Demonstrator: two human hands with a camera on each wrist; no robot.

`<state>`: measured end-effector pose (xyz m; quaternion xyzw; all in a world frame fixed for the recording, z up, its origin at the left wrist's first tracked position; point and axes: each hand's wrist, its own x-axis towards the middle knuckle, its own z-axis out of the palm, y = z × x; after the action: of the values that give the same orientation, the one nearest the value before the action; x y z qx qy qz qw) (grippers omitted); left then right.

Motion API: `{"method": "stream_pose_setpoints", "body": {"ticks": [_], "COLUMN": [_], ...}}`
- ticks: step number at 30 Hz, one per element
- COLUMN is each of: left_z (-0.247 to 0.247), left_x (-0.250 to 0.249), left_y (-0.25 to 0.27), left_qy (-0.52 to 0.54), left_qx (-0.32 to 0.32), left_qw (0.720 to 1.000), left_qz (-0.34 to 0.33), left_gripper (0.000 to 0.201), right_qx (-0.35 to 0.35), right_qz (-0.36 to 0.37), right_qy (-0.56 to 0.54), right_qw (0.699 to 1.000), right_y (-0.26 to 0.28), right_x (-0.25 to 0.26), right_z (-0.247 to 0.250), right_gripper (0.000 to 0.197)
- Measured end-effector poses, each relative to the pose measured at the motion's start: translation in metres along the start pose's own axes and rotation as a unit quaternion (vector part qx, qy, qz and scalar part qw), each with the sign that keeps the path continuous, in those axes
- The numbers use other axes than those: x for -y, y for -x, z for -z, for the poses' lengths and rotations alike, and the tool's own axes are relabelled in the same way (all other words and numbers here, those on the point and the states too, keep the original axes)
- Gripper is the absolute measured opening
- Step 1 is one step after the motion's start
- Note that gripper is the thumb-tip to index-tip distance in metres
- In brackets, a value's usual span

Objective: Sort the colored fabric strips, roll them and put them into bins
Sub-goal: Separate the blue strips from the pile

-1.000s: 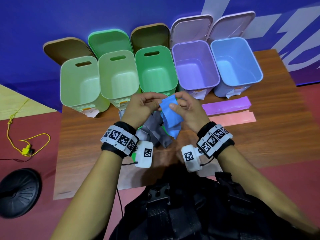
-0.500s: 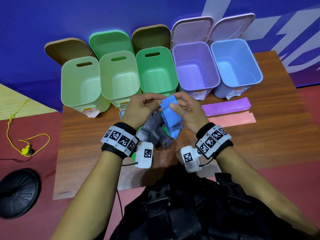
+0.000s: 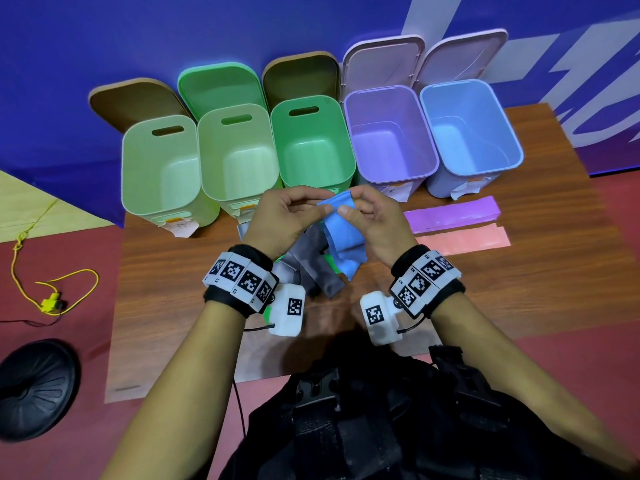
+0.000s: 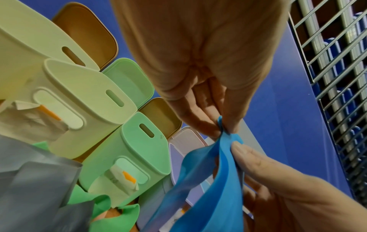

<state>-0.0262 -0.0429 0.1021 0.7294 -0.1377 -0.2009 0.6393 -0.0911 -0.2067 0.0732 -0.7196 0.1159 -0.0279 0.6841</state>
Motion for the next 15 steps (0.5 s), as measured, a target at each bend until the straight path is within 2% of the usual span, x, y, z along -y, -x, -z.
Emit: {"method": "stream_pose_setpoints", "body": {"ticks": [6,8,10,13,15], "left_z": [0.001,0.002,0.003,0.002,-0.001], "left_x": [0.001,-0.001,-0.002,-0.003,-0.002], "left_y": [-0.005,-0.006,-0.008,-0.009,-0.01], "left_qy": [-0.014,-0.008,0.006,0.046,0.068], "left_qx": [-0.001,0.004,0.014,0.02,0.026], "left_qw": [1.0,0.999,0.999,0.997,0.996], "left_qz": [-0.027,-0.033,-0.041,-0.052,-0.047], "left_gripper": [0.019,0.018,0.019,0.024,0.026], "right_qx": [-0.025,-0.034,-0.019,0.021,0.021], "right_qz": [0.026,0.041,0.049,0.058,0.071], "right_qy": [0.073,0.097,0.083,0.061,0.055], "right_qw": [0.997,0.994,0.995,0.996,0.996], "right_y": [-0.003,-0.004,-0.006,-0.007,-0.007], "right_x": [0.002,0.006,0.013,0.025,0.034], "right_z": [0.002,0.006,0.01,0.014,0.014], "right_gripper": [0.026,0.02,0.013,0.014,0.011]}}
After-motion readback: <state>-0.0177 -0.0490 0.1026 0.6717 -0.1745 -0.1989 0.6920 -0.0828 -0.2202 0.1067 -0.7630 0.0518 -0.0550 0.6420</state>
